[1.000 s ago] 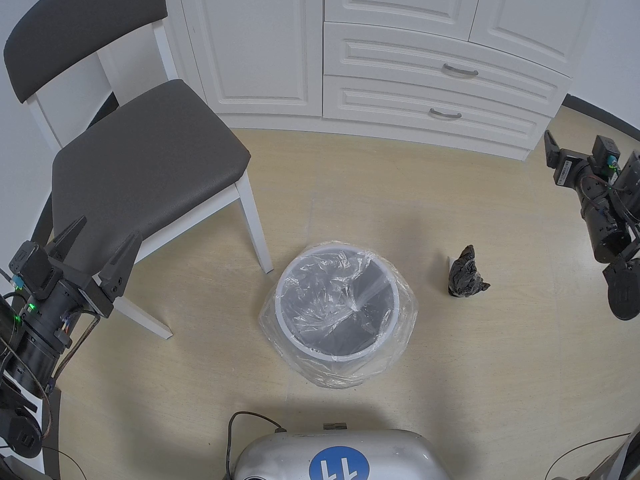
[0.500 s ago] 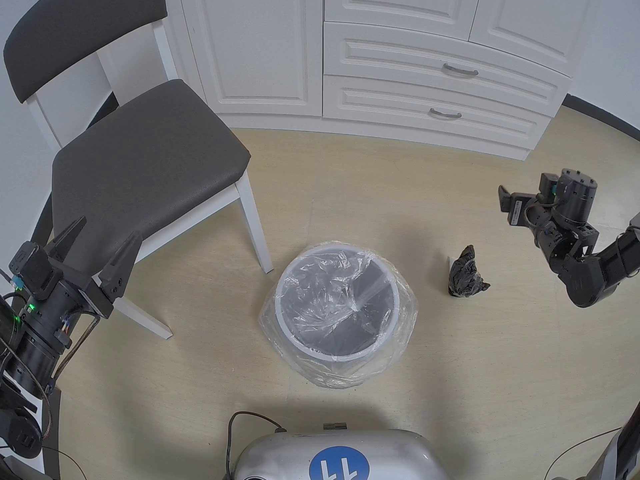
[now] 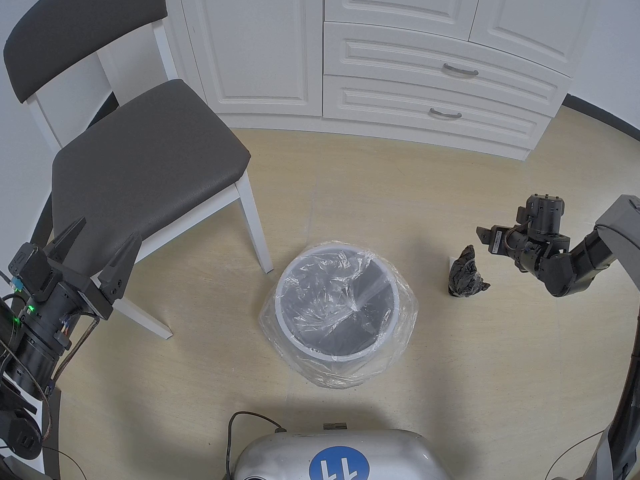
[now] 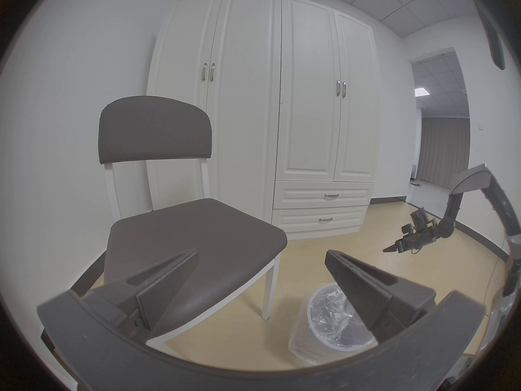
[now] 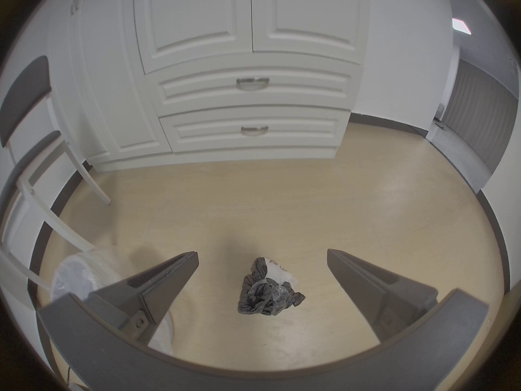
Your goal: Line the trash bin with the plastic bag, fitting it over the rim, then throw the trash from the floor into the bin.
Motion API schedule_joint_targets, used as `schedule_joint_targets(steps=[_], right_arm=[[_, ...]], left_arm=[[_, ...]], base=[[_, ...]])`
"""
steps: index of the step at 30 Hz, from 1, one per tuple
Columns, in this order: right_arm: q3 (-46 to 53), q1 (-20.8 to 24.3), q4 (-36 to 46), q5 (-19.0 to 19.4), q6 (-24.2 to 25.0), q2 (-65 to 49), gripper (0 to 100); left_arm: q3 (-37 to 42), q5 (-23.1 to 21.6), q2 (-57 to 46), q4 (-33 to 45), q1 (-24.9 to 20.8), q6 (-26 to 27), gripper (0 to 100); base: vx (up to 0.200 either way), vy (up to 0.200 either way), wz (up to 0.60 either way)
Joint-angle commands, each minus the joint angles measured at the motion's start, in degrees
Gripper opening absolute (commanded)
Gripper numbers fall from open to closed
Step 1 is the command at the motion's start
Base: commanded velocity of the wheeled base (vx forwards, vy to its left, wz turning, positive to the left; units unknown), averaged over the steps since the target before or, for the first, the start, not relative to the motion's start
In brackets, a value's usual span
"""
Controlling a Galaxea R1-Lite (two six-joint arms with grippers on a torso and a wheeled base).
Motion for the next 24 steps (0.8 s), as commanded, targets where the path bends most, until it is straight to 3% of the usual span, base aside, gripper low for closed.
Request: schedule_joint_targets(steps=[1, 8, 14, 24], right_arm=[[-3.45, -0.76, 0.15, 0.31, 0.33, 7.22, 100], [-8.28, 0.04, -0.82, 0.05, 1.38, 14.87, 100], [-16.54, 1.09, 0.06, 0.31, 9.82, 22.34, 100], [-28.94, 0.83, -1.52, -0.31, 11.75, 35.70, 100]], left_arm=[[0.15, -0.01, 0.12, 0.03, 0.01, -0.01, 100], [0.50, -0.01, 0.38, -0.06, -0.25, 0.08, 100], [0.67, -0.01, 0.56, -0.06, -0.25, 0.08, 100], [1.64, -0.01, 0.73, -0.06, -0.34, 0.78, 100]], base=[[0.000, 0.000, 0.00], [0.000, 0.000, 0.00], [0.000, 0.000, 0.00], [0.000, 0.000, 0.00]])
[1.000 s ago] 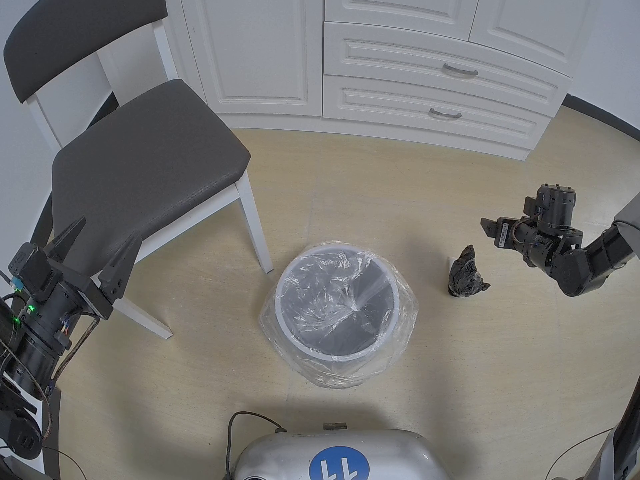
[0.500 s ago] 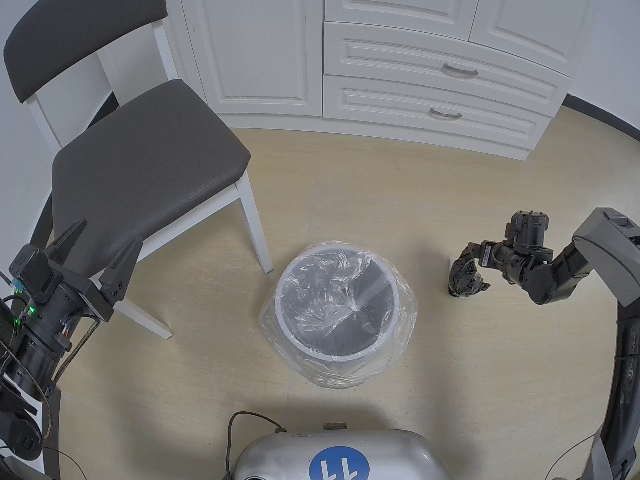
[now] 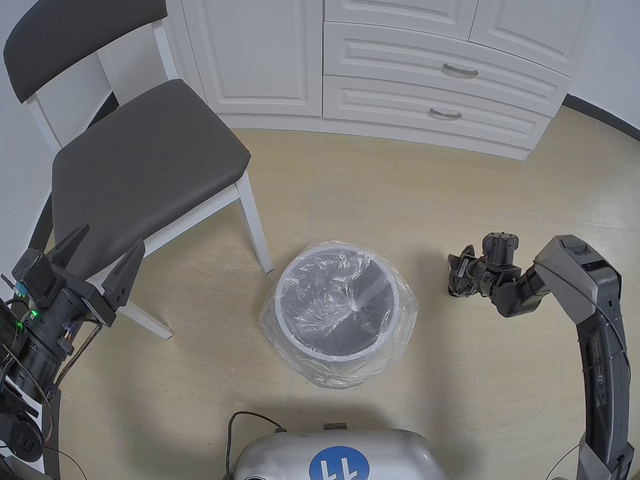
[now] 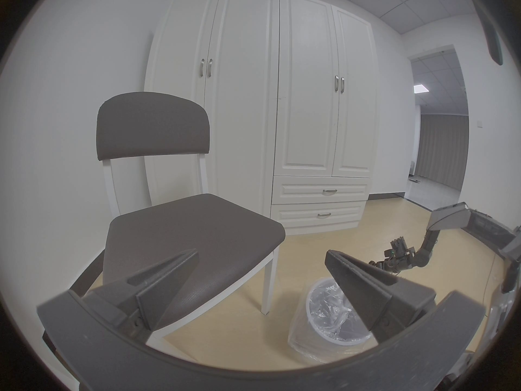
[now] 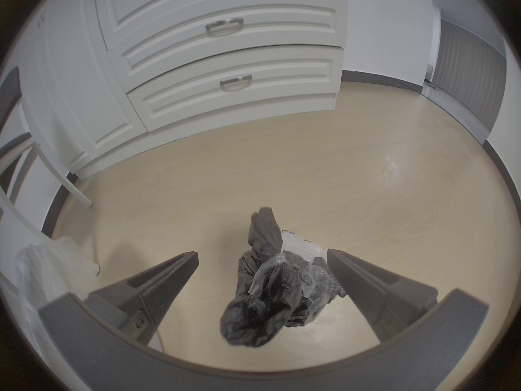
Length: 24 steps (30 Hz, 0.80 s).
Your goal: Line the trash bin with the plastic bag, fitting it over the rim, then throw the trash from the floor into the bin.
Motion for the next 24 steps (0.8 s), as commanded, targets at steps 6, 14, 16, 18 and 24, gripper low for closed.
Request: schedule_joint_targets(steps=[6, 14, 16, 18, 24], right_arm=[[-17.06, 0.32, -3.43, -0.52, 3.15, 17.44, 100], [-24.27, 0.32, -5.27, -0.52, 3.41, 21.58, 100], [-24.36, 0.15, -4.83, -0.52, 3.94, 21.58, 100], [-24.44, 0.06, -4.75, -0.52, 4.55, 21.58, 100], [-24.62, 0.06, -4.75, -0.52, 4.73, 21.58, 100]], left_arm=[[0.83, -0.09, 0.23, -0.06, -0.10, 0.30, 100], [1.18, -0.09, 0.50, -0.06, -0.10, 0.30, 100], [1.35, -0.09, 0.50, -0.06, -0.28, 0.30, 100], [1.35, -0.09, 0.50, -0.06, -0.72, 0.30, 100], [1.35, -0.09, 0.41, -0.06, -0.89, 0.30, 100]], base=[[0.000, 0.000, 0.00], [0.000, 0.000, 0.00], [0.000, 0.000, 0.00], [0.000, 0.000, 0.00], [0.000, 0.000, 0.00]])
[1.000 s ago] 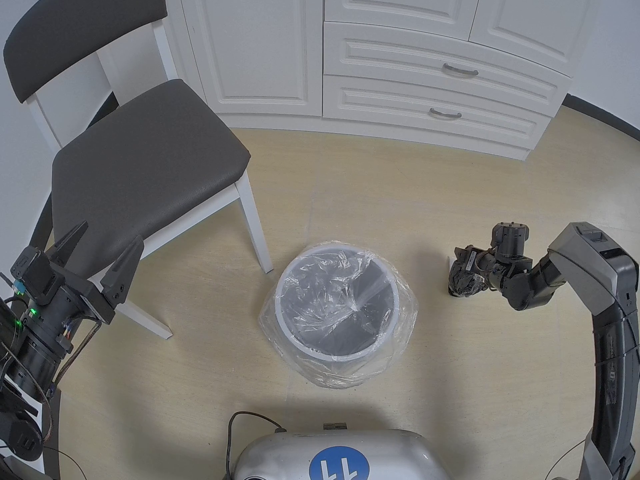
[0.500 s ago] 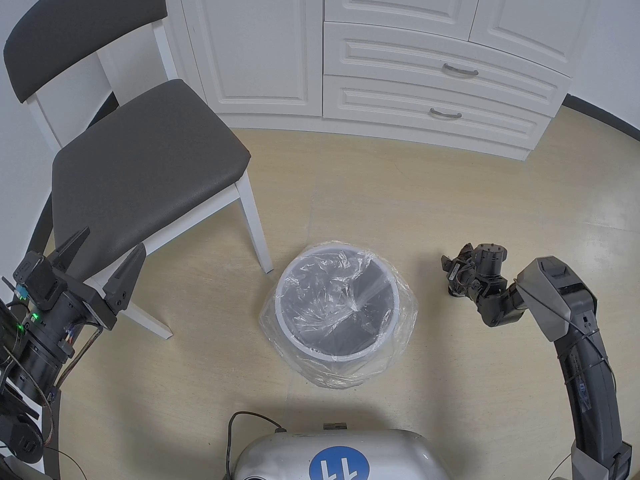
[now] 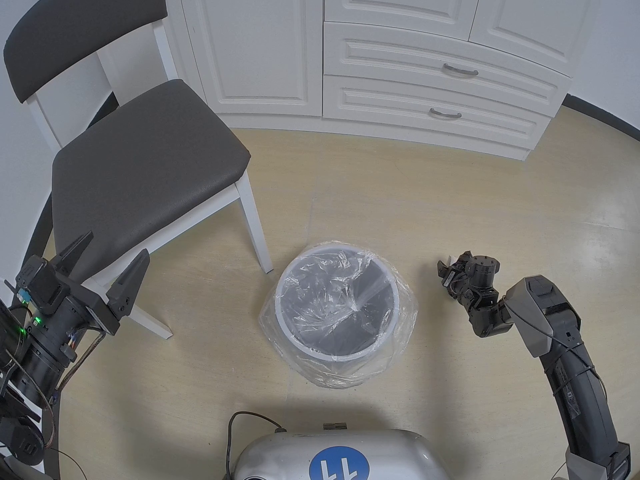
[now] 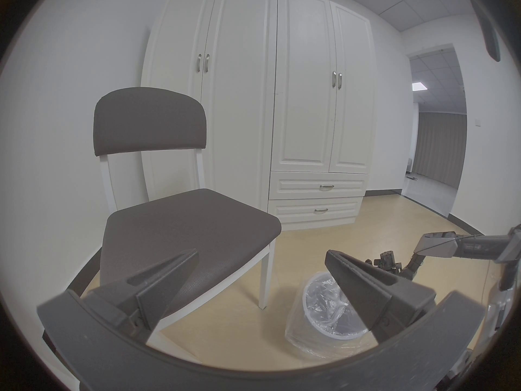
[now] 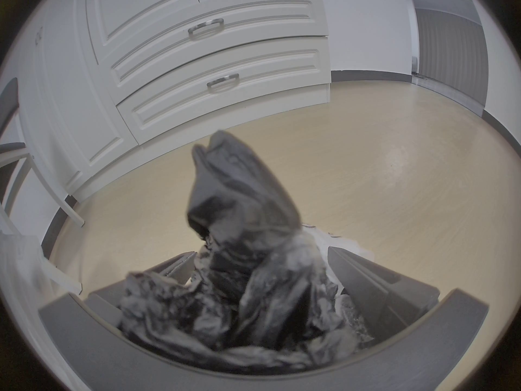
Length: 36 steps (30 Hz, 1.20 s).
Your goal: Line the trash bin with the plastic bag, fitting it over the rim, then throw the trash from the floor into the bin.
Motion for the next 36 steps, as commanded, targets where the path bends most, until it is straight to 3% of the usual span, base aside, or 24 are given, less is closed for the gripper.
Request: schedule_joint_targets(steps=[1, 2, 7, 11, 12, 16, 18, 20, 21, 23, 29, 36], right_arm=[[-0.14, -0.01, -0.07, 0.01, -0.01, 0.71, 100], [-0.23, -0.01, -0.07, 0.01, 0.08, 0.62, 0], [0.74, -0.28, 0.55, -0.08, -0.63, 0.36, 0], [7.24, -0.54, 1.69, 0.36, -2.91, -2.37, 0], [13.31, -0.63, 1.78, 1.15, -5.55, -6.41, 0], [22.80, -0.80, 0.37, 5.37, -6.69, -14.67, 0], [28.69, -0.98, 2.66, 5.46, -8.71, -20.65, 0], [28.69, -0.98, 2.66, 5.46, -8.71, -20.65, 0], [40.47, -1.07, 10.83, 5.63, -18.38, -33.75, 0], [43.46, -1.07, 12.94, 5.81, -20.05, -38.58, 0], [56.73, 3.59, 13.65, 7.65, -20.58, -59.32, 0], [70.09, 19.94, 3.10, 4.22, -20.67, -76.64, 0]], left_arm=[[0.00, 0.01, 0.08, -0.03, -0.09, -0.01, 100], [0.00, 0.01, -0.01, -0.03, -0.09, -0.01, 100], [-0.09, 0.01, -0.19, -0.03, -0.09, -0.01, 100], [-0.09, 0.01, -0.10, -0.03, -0.09, -0.01, 100], [-0.09, 0.01, -0.01, -0.03, -0.09, -0.01, 100], [0.00, 0.01, -0.63, -0.03, -0.09, -0.01, 100], [0.00, 0.01, -0.80, -0.03, -0.17, 0.17, 100], [0.00, 0.01, -0.80, -0.03, -0.17, 0.17, 100], [0.09, 0.01, -1.42, -0.03, -0.17, 0.69, 100], [0.09, 0.01, -1.50, -0.03, -0.17, 0.78, 100], [0.00, 0.01, -1.59, -0.03, -0.17, 0.87, 100], [0.00, 0.01, -1.86, -0.03, -0.17, 1.66, 100]], base=[[0.000, 0.000, 0.00], [0.000, 0.000, 0.00], [0.000, 0.000, 0.00], [0.000, 0.000, 0.00], [0.000, 0.000, 0.00], [0.000, 0.000, 0.00], [0.000, 0.000, 0.00], [0.000, 0.000, 0.00], [0.000, 0.000, 0.00], [0.000, 0.000, 0.00], [0.000, 0.000, 0.00], [0.000, 0.000, 0.00]])
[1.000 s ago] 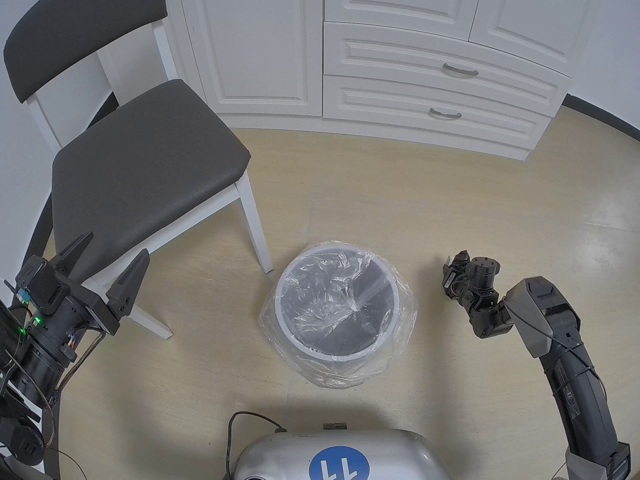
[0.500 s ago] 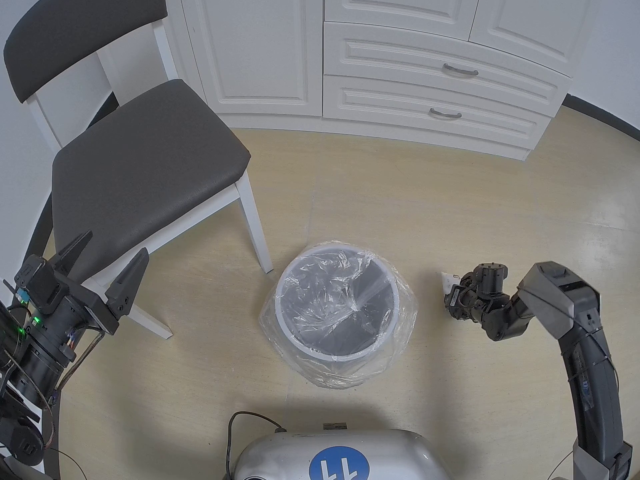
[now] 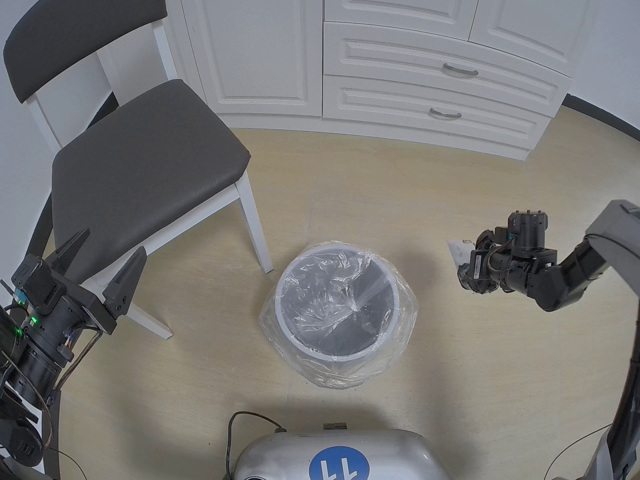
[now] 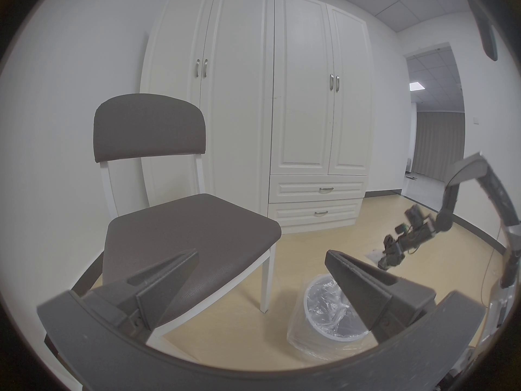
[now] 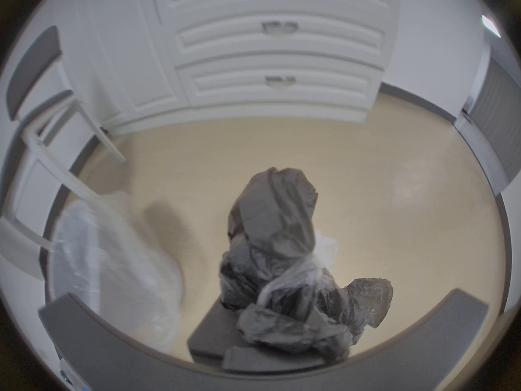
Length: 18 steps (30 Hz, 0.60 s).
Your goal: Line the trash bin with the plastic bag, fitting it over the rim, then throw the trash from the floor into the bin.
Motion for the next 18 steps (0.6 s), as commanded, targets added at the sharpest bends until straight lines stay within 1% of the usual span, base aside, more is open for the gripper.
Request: schedule_joint_targets(steps=[1, 3, 4, 5, 7, 8, 9, 10, 12, 15, 16, 17, 18], right_arm=[[20.06, 18.38, -7.04, -3.42, -3.15, -29.61, 0], [20.85, 21.63, -8.88, -6.14, -3.15, -29.43, 0], [21.02, 24.27, -10.29, -8.52, -3.15, -28.82, 0], [21.02, 26.29, -11.26, -10.01, -3.06, -27.77, 0], [20.76, 29.37, -13.37, -12.12, -2.62, -25.22, 0], [20.76, 29.54, -13.54, -12.21, -2.62, -25.04, 0], [20.94, 31.39, -15.92, -13.09, -2.53, -23.11, 0], [20.94, 31.56, -16.18, -13.17, -2.62, -22.93, 0], [21.02, 33.50, -20.49, -13.88, -2.53, -18.62, 0], [20.76, 34.64, -25.06, -14.23, -2.53, -13.35, 0], [20.76, 34.64, -25.06, -14.23, -2.53, -13.35, 0], [20.67, 35.43, -28.04, -14.23, -2.53, -9.66, 0], [20.58, 35.96, -29.19, -14.23, -2.53, -8.25, 0]], left_arm=[[0.00, 0.01, -0.66, -0.03, -0.03, 0.78, 100], [0.00, -0.08, -0.75, -0.03, -0.20, 0.78, 100], [0.00, -0.08, -0.75, -0.03, -0.56, 0.87, 100], [0.00, -0.08, -0.75, -0.03, -0.82, 0.87, 100], [0.09, -0.08, -0.84, -0.03, -1.17, 0.96, 100], [0.09, -0.08, -0.84, -0.03, -1.26, 0.96, 100], [0.09, -0.08, -0.84, -0.03, -1.61, 1.31, 100], [0.09, -0.08, -0.84, -0.03, -1.61, 1.31, 100], [0.27, 0.01, -0.84, -0.03, -1.70, 2.28, 100], [0.79, 0.01, -0.75, -0.03, -2.05, 3.16, 100], [0.79, 0.01, -0.75, -0.03, -2.05, 3.16, 100], [0.79, 0.01, -0.75, -0.03, -2.58, 3.24, 100], [0.79, -0.08, -0.84, -0.03, -2.58, 3.33, 100]], base=[[0.000, 0.000, 0.00], [0.000, 0.000, 0.00], [0.000, 0.000, 0.00], [0.000, 0.000, 0.00], [0.000, 0.000, 0.00], [0.000, 0.000, 0.00], [0.000, 0.000, 0.00], [0.000, 0.000, 0.00], [0.000, 0.000, 0.00], [0.000, 0.000, 0.00], [0.000, 0.000, 0.00], [0.000, 0.000, 0.00], [0.000, 0.000, 0.00]])
